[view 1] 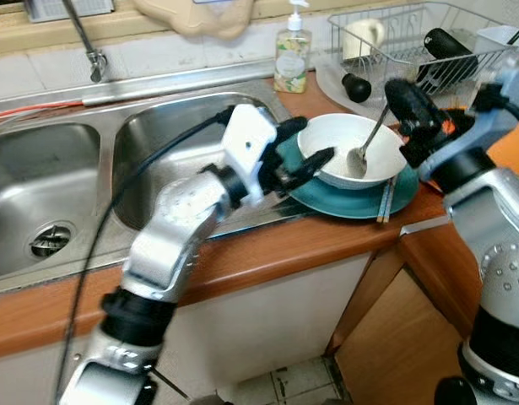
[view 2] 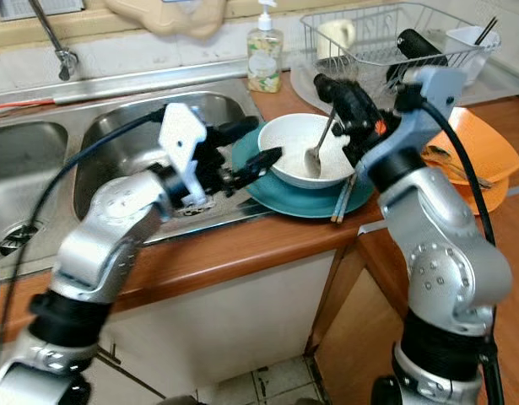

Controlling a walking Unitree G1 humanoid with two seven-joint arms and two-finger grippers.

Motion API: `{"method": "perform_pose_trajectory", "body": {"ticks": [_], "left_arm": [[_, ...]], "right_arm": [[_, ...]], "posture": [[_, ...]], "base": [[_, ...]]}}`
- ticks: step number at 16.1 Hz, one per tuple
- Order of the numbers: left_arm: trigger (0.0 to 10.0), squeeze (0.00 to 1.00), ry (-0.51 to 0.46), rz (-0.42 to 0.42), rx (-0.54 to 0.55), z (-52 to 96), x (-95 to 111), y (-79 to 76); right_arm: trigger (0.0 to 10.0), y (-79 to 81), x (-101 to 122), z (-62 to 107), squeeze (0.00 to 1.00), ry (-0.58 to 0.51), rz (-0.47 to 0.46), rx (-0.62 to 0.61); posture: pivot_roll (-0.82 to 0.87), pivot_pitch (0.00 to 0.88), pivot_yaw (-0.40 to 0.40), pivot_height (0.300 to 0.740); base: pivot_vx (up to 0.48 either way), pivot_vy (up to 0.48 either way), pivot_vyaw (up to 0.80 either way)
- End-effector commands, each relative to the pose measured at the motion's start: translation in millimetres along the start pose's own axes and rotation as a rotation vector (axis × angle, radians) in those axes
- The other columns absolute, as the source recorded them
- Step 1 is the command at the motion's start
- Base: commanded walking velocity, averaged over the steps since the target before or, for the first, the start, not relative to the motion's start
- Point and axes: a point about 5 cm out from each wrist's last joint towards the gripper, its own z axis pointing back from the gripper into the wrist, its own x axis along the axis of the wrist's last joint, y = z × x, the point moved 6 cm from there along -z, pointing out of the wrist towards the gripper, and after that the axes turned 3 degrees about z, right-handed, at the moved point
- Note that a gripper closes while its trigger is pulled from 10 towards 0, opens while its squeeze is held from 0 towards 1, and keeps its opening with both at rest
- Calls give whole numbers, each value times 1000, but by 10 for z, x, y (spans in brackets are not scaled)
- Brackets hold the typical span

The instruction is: Kitchen organization

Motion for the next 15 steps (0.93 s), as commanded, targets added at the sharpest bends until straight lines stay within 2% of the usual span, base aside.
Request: {"method": "perform_pose_trajectory", "body": {"ticks": [1, 5, 6, 7, 8, 12, 15], "left_arm": [[10000, 0, -21, 22, 18, -28, 64, 63], [10000, 0, -42, 116, 6, -236, 65, 62], [6314, 0, -46, 125, 3, -298, 68, 60], [4039, 0, -42, 117, 19, -357, 57, 83], [196, 0, -45, 125, 22, -393, 58, 87], [0, 0, -76, 166, -16, -463, 100, 32], [0, 0, -64, 153, -15, -458, 65, 36]], "right_arm": [[0, 94, 96, -57, 0, -38, -6, 39], [0, 212, 142, -117, 0, -56, -11, 96], [0, 238, 144, -123, 0, -57, -11, 108], [0, 264, 146, -128, 0, -57, -12, 121], [0, 292, 147, -128, 0, -57, -12, 132], [0, 348, 129, -127, 0, -53, -12, 151], [0, 364, 123, -133, 0, -52, -12, 156]], "posture": [[-114, 0, 70, 740], [-106, 0, 64, 740], [-108, 0, 66, 740], [-108, 0, 66, 740], [-108, 0, 66, 740], [-114, 0, 72, 740], [-112, 0, 70, 740]], "base": [[0, 0, 0], [0, 0, 0], [0, 0, 0], [0, 0, 0], [0, 0, 0], [0, 0, 0], [0, 0, 0]]}}
